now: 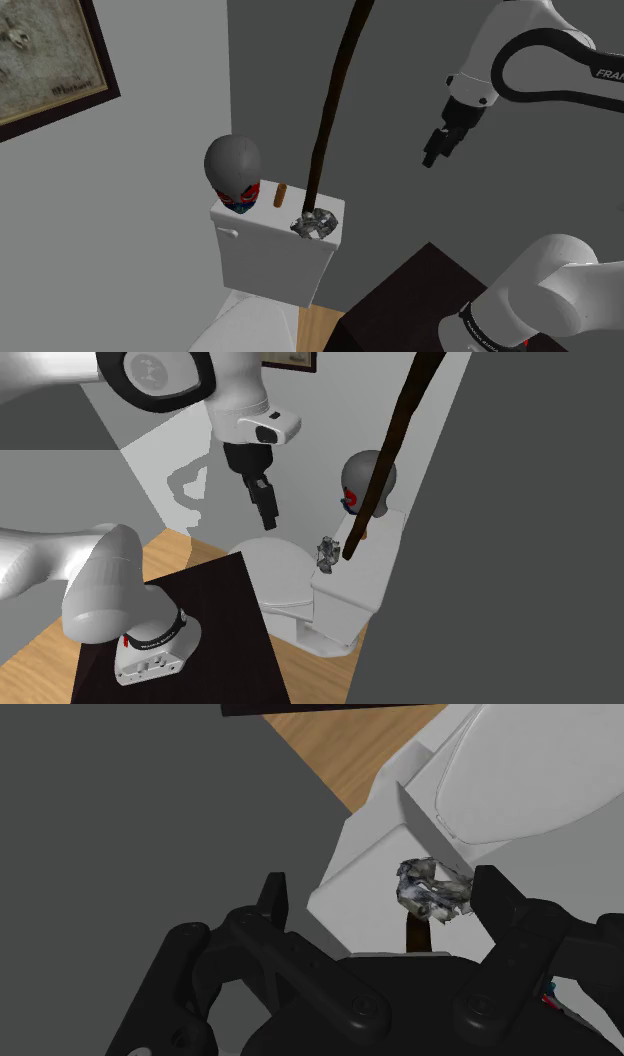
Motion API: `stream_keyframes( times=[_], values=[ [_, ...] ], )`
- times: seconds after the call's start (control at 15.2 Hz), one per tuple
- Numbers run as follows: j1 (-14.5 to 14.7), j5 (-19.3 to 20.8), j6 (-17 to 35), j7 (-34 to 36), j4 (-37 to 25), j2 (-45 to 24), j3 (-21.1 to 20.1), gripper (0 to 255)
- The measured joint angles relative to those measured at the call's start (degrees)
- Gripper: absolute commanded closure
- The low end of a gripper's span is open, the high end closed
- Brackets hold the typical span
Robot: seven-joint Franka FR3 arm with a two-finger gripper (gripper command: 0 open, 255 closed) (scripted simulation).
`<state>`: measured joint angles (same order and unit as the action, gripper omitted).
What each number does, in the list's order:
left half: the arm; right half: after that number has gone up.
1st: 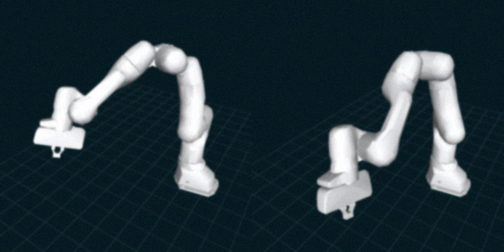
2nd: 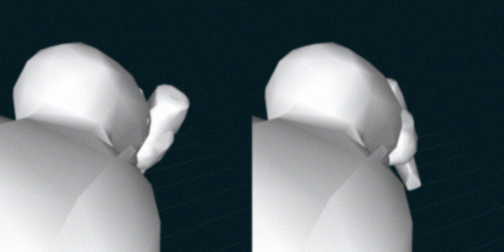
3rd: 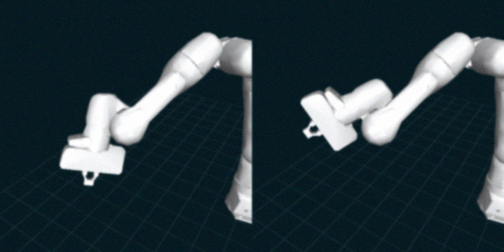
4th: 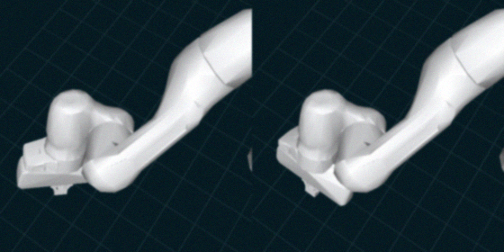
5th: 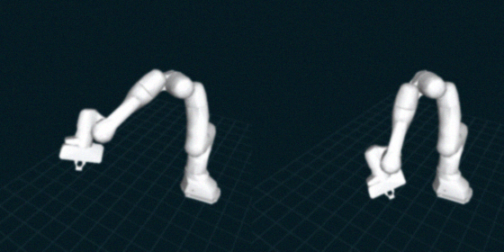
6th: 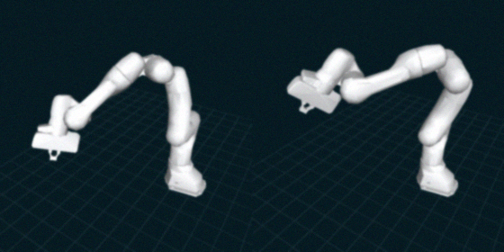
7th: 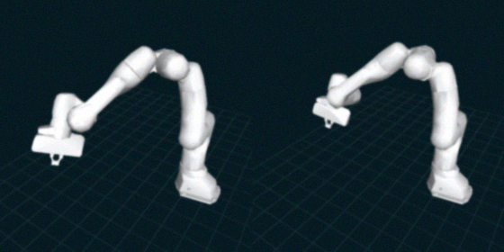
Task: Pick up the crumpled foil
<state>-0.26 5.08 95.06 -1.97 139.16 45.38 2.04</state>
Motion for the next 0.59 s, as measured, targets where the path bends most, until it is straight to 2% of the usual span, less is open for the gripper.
stream_keyframes(
  times=[0.26,0.59],
  values=[
    [0.2,-0.7,3.7,1.2,2.4,-1.5,-0.3,0],
    [0.4,-1.9,13.9,3.1,6.4,-8.0,-0.2,0]
  ],
)
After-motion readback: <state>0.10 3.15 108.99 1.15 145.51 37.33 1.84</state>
